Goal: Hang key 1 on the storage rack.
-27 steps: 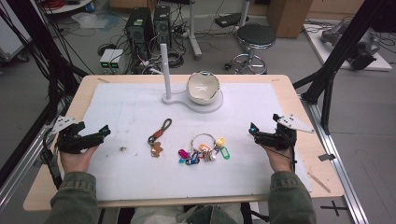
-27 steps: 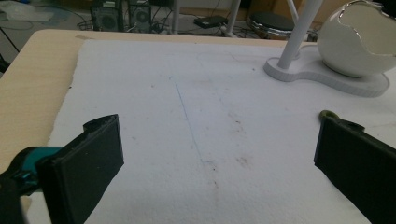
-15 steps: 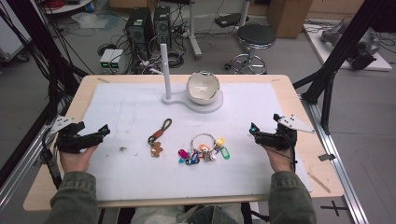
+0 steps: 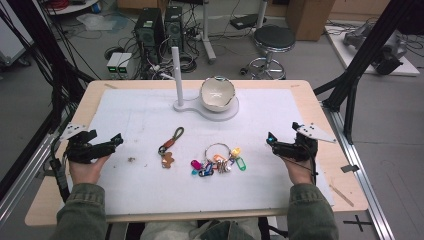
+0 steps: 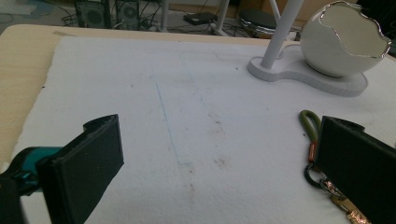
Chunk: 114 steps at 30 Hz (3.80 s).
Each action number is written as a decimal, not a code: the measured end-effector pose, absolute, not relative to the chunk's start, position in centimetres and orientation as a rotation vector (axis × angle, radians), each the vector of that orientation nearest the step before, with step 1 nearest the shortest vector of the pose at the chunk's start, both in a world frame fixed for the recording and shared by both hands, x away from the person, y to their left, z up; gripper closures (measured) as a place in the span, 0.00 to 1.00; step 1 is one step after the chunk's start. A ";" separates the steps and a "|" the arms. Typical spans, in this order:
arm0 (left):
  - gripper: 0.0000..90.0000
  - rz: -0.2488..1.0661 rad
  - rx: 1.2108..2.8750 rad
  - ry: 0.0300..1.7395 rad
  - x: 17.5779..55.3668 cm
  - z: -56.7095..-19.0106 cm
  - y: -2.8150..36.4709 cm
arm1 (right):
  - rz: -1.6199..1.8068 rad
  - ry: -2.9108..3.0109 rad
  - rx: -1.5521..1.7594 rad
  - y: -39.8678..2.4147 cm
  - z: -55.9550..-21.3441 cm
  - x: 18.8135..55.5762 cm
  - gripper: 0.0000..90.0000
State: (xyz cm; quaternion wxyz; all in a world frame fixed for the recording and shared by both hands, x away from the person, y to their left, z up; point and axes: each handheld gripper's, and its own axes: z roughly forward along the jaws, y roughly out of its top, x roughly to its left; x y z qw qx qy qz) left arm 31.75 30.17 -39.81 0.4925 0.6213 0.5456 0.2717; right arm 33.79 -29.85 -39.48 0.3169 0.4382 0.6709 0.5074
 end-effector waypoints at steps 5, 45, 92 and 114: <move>0.02 0.679 1.556 1.299 32.1 -39.6 29.4 | 1.332 1.761 1.149 -29.8 -39.5 33.8 0.01; 0.02 0.561 1.679 1.147 35.7 -37.8 22.7 | 1.326 1.776 1.146 -29.8 -39.4 33.7 0.01; 0.02 0.489 1.924 1.078 37.7 -41.2 16.6 | 1.328 1.773 1.134 -29.9 -39.4 33.6 0.01; 0.02 0.357 2.030 1.101 38.6 -42.9 16.2 | 1.320 1.779 1.133 -30.0 -39.4 33.7 0.01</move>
